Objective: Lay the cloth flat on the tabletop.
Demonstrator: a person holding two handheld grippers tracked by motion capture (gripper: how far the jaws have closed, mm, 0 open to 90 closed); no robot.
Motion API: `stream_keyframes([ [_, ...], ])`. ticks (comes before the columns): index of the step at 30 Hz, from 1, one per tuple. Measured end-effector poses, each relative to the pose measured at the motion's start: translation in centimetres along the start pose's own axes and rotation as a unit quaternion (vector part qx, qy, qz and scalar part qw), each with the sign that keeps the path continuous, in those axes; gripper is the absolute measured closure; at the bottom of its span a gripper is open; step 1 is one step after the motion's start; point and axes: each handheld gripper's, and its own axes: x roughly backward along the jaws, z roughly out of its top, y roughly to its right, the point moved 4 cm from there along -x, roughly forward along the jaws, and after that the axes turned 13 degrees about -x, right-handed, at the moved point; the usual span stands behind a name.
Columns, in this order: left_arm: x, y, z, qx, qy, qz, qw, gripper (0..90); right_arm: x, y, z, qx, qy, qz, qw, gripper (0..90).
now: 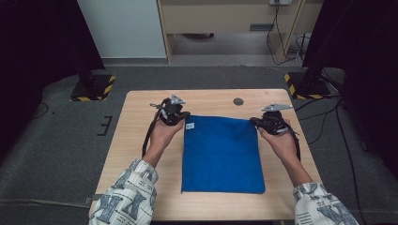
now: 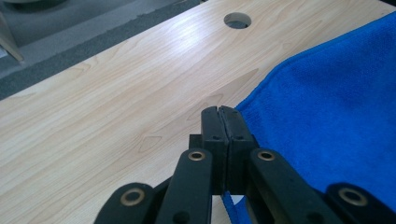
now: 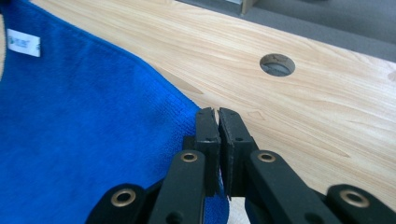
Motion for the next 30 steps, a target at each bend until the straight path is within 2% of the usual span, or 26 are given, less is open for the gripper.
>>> stream_keyframes([
  [5, -1.2, -0.3, -0.2, 0.007, -0.01, 0.001, 0.9999, 89.3, -1.2, 0.7, -0.3, -0.003, -0.008, -0.01, 0.9999, 87.4],
  [11, -2.4, -0.1, -0.3, 0.0, -0.02, 0.0, 0.9998, 89.4, -2.2, 1.9, -0.8, -0.013, -0.017, -0.022, 0.9995, 87.4],
  [16, -3.5, -0.6, -0.6, 0.018, -0.021, -0.002, 0.9996, 89.6, -3.0, 2.6, -0.9, -0.026, -0.013, -0.026, 0.9992, 87.4],
  [22, -4.5, -1.0, -1.1, 0.018, -0.031, 0.001, 0.9994, 89.6, -3.8, 2.9, -0.9, -0.02, -0.013, -0.038, 0.999, 87.4],
  [30, -5.7, -1.7, -1.7, 0.036, -0.03, 0.016, 0.9988, 89.7, -4.9, 2.9, -0.8, -0.006, -0.027, -0.049, 0.9984, 87.4],
])
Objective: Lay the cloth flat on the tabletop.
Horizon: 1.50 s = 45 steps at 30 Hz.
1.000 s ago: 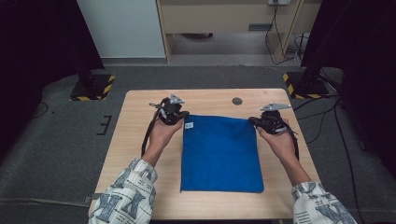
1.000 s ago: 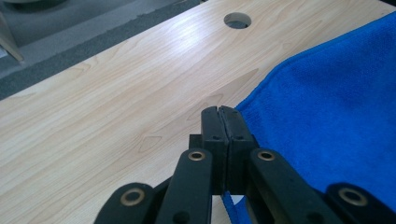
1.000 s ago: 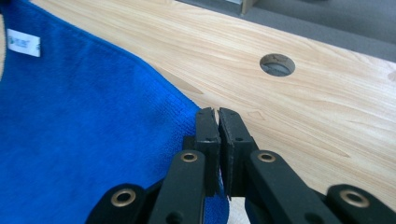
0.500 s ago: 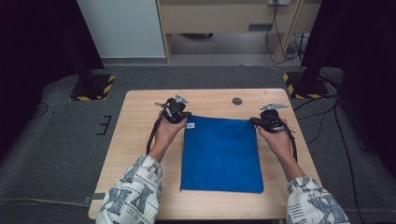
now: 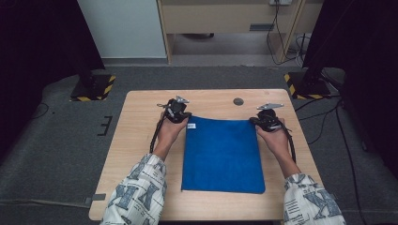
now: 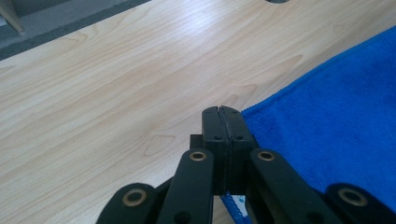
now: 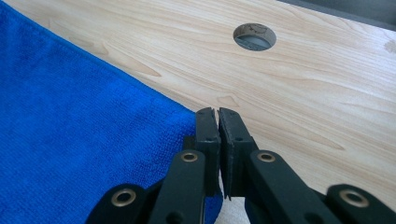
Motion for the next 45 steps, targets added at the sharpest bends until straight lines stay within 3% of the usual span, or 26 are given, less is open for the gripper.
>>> stream_keyframes([
  [9, -1.1, -0.6, 0.2, 0.0, -0.01, 0.003, 1.0, 89.7, -1.0, 0.2, 0.5, 0.003, -0.016, -0.011, 0.9998, 87.3],
  [19, -2.7, -0.7, -0.1, -0.005, -0.03, 0.008, 0.9995, 89.6, -2.0, 1.5, 0.2, -0.02, -0.025, -0.016, 0.9994, 87.3],
  [28, -3.8, -0.6, -0.7, -0.006, -0.047, 0.013, 0.9988, 89.7, -2.6, 1.5, 0.1, -0.02, -0.031, -0.02, 0.9991, 87.2],
  [38, -4.3, -1.6, -1.6, 0.002, -0.058, 0.019, 0.9981, 89.7, -3.7, 1.6, 0.4, -0.03, -0.03, -0.011, 0.999, 87.0],
  [45, -4.7, -1.9, -1.9, 0.006, -0.055, 0.016, 0.9983, 89.6, -4.7, 1.5, 0.4, -0.028, -0.039, -0.013, 0.9988, 86.9],
])
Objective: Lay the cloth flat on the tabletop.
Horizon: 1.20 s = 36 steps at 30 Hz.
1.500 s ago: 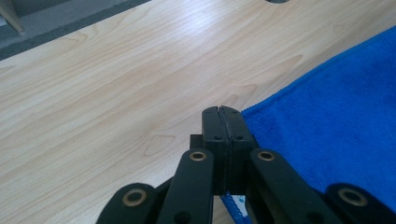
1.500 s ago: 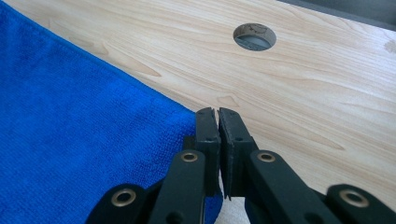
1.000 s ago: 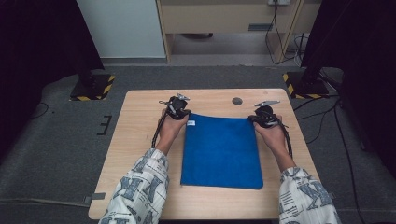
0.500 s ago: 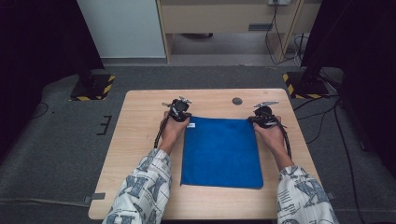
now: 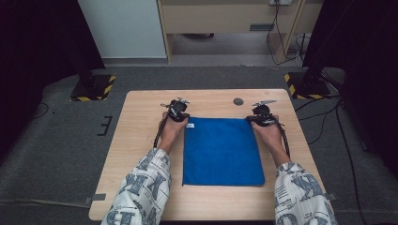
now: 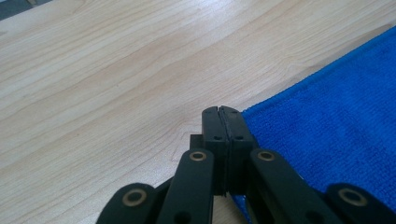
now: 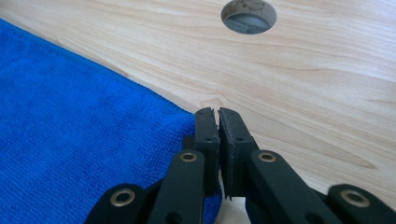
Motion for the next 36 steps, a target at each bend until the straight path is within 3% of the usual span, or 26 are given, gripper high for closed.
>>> stream_keyframes([
  [2, -0.1, -0.1, -0.1, 0.0, -0.002, -0.002, 1.0, 89.5, -0.1, 0.0, -0.1, 0.003, -0.003, -0.004, 1.0, 85.7],
  [6, -0.5, 0.0, -0.2, 0.001, -0.002, -0.006, 1.0, 89.1, -0.4, 0.0, -0.4, 0.007, -0.012, -0.015, 0.9998, 74.0],
  [9, -0.4, 0.1, -0.1, -0.005, 0.004, -0.002, 1.0, 87.6, -0.3, 0.0, -0.2, 0.005, -0.003, -0.018, 0.9998, 67.1],
  [20, 0.0, 0.1, 0.3, -0.004, 0.017, 0.0, 0.9999, 82.3, -0.2, 0.3, -0.1, 0.0, -0.003, -0.03, 0.9995, 53.8],
  [25, 0.1, 0.3, 0.5, -0.007, 0.029, 0.003, 0.9995, 72.5, -0.1, 0.3, 0.1, -0.004, 0.004, -0.026, 0.9997, 53.7],
  [36, 1.0, 0.9, 1.5, -0.017, 0.054, 0.006, 0.9984, 52.3, 0.1, -0.3, 0.2, -0.009, 0.006, -0.017, 0.9998, 39.0],
])
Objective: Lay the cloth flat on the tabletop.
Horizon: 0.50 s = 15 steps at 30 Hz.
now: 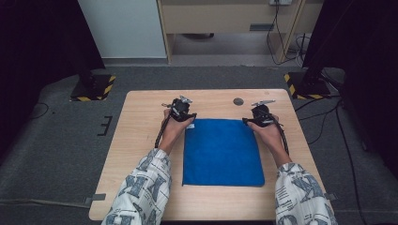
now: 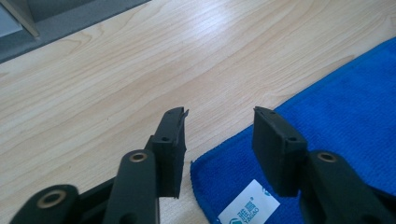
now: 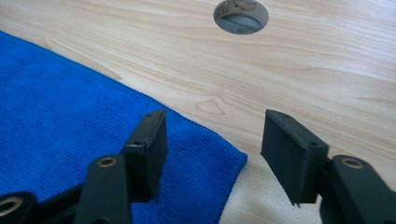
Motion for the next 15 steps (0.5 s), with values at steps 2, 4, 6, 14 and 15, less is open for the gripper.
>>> stream_keyframes([
  [2, 0.2, 0.1, 0.1, 0.0, 0.0, 0.0, 1.0, 50.1, 0.2, -0.2, 0.1, -0.001, 0.004, 0.002, 1.0, 37.0],
  [4, 0.2, 0.1, 0.1, 0.0, 0.0, -0.001, 1.0, 48.3, 0.3, -0.4, 0.2, 0.001, 0.004, 0.002, 1.0, 35.7],
  [6, 0.4, 0.2, 0.3, 0.001, 0.001, -0.005, 1.0, 44.5, 0.4, -0.6, 0.2, -0.001, 0.005, 0.005, 1.0, 34.6],
  [14, 1.2, 1.1, 1.0, -0.002, 0.014, -0.029, 0.9995, 29.0, 0.7, -2.0, 0.4, -0.005, 0.003, 0.017, 0.9998, 21.8],
  [15, 1.2, 1.2, 1.1, -0.003, 0.015, -0.033, 0.9993, 27.4, 0.8, -2.2, 0.4, -0.006, 0.005, 0.019, 0.9998, 20.3],
])
